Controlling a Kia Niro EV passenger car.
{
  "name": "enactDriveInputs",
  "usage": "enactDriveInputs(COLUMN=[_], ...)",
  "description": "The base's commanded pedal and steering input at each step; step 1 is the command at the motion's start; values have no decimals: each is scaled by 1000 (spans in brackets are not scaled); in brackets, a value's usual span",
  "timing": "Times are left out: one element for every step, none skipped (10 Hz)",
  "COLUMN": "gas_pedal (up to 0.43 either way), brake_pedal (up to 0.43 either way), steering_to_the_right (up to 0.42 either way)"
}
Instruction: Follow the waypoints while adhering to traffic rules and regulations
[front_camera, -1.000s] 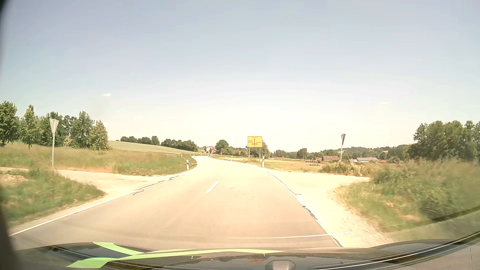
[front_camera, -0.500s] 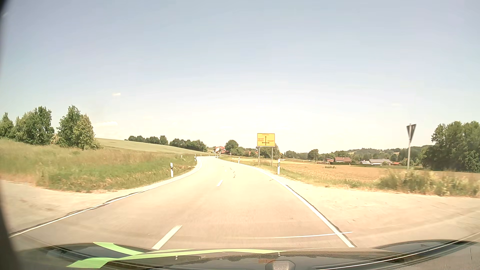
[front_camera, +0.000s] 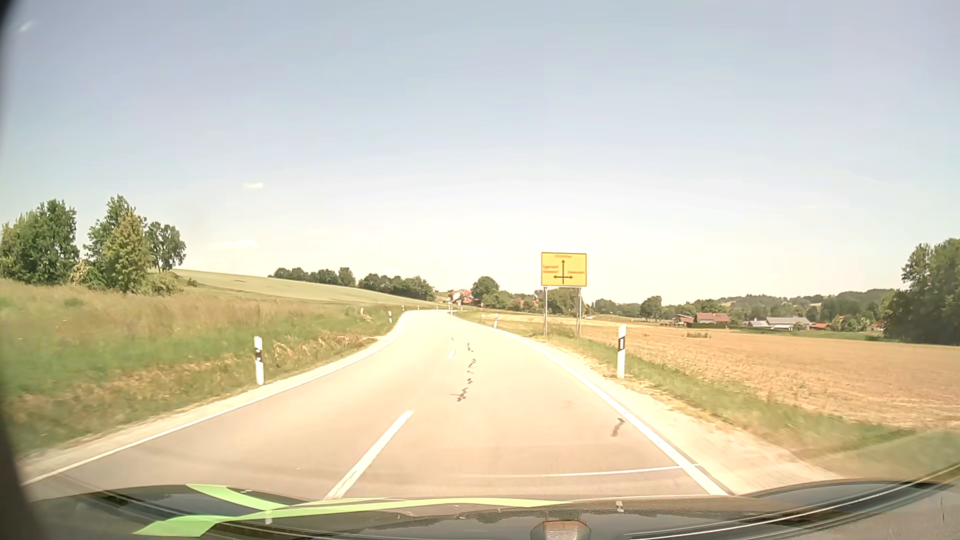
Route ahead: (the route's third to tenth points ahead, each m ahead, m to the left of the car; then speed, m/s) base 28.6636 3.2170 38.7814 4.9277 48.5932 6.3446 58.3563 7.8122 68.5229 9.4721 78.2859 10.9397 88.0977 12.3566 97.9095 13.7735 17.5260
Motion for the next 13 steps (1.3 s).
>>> enactDriveInputs(gas_pedal=[228, 228, 228, 240, 248, 260, 280, 280, 287, 299, 299, 287, 268], brake_pedal=[0, 0, 0, 0, 0, 0, 0, 0, 0, 0, 0, 0, 0], steering_to_the_right=[-26, -26, -26, -24, -21, -19, -19, -18, -18, -19, -18, -18, -19])
